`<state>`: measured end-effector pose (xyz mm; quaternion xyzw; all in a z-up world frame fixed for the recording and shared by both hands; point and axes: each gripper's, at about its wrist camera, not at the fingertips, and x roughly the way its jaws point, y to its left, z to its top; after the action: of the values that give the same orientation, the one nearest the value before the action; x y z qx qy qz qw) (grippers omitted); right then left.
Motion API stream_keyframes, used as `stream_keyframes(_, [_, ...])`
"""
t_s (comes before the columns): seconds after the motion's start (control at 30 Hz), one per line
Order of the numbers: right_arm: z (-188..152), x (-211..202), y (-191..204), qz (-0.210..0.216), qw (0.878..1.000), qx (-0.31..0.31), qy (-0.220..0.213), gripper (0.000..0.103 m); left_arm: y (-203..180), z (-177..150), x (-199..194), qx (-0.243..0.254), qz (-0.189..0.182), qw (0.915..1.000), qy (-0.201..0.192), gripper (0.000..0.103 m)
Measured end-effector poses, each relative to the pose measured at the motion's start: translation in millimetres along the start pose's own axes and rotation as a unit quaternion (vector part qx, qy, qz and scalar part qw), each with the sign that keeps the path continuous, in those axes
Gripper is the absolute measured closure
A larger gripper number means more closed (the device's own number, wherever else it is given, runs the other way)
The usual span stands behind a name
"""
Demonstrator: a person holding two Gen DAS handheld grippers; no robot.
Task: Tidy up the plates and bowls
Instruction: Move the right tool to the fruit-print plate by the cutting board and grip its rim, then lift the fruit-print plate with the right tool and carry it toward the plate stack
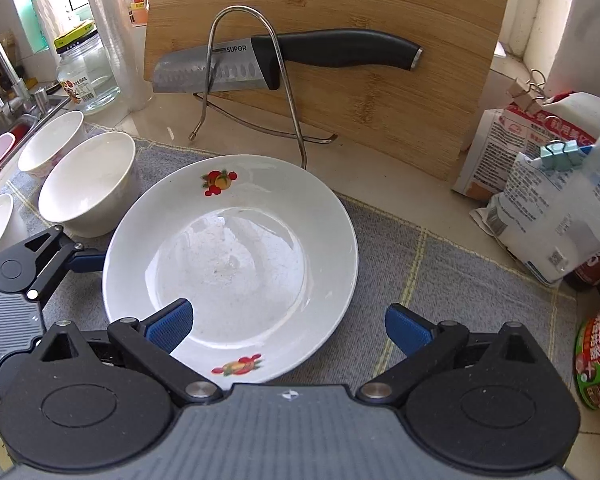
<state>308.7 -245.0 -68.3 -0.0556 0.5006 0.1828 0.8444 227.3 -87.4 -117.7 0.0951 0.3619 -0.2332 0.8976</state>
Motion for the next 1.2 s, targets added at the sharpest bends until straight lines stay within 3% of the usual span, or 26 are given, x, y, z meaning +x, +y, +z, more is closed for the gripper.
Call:
stream_keyframes(0.37, [17,44,-7,0.038,0.998,-0.014,0.041,0.000,-2,1,1,-0.008,0.009,0.9999,-0.002,0.000])
stream_keyframes(0.53, [17,48,1,0.025,0.998,-0.048,0.043,0.000,-2,0,1,-0.007,0.009,0.9999,-0.003,0.000])
stream_keyframes(0.9, [16,45,-5,0.033,0.997,-0.055,0.046,0.000,-1,0,1,-0.001,0.004,1.0000,-0.006,0.000])
stream_keyframes(1.2, [30,43,-21,0.128,0.987,-0.094,0.027,0.000,-1,0,-1,0.003,-0.002,1.0000,-0.005,0.000])
